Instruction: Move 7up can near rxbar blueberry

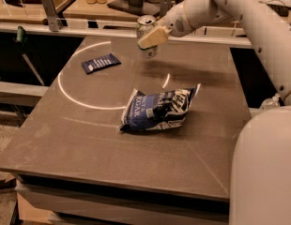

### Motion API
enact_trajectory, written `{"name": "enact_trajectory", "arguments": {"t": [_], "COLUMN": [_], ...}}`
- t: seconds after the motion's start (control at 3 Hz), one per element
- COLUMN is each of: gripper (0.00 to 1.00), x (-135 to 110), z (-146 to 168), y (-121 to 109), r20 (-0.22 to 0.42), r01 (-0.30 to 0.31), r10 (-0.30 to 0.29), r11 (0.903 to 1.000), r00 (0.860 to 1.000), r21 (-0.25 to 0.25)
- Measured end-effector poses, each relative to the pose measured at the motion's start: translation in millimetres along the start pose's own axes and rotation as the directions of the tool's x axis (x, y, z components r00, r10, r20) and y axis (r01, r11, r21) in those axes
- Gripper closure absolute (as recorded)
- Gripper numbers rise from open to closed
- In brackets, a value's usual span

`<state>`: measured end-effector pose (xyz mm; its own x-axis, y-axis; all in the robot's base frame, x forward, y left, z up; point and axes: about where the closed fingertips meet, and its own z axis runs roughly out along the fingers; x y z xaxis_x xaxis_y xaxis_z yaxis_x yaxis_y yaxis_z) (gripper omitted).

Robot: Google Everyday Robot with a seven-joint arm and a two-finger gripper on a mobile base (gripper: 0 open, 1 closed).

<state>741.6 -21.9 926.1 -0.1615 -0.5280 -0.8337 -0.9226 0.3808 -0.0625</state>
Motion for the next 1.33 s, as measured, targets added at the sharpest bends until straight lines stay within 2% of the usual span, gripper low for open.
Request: {"name": "enact_trajectory", "arguments": {"t": [0.33,0.67,1.33], "gripper": [1.00,0.82,0.35], "x": [-6,-10,7], "z": [24,48,70], "y": [1,10,21], "r20": [-0.018,-0.029,-0.072], "r01": [-0.004,-0.053,-0.119], "r10": [0.004,0.052,0.117], "r11": [1.0000,0.9984,0.9926], "r00": [1.000,0.998,0.990], "r21": [-0.005,-0.018,-0.021]}}
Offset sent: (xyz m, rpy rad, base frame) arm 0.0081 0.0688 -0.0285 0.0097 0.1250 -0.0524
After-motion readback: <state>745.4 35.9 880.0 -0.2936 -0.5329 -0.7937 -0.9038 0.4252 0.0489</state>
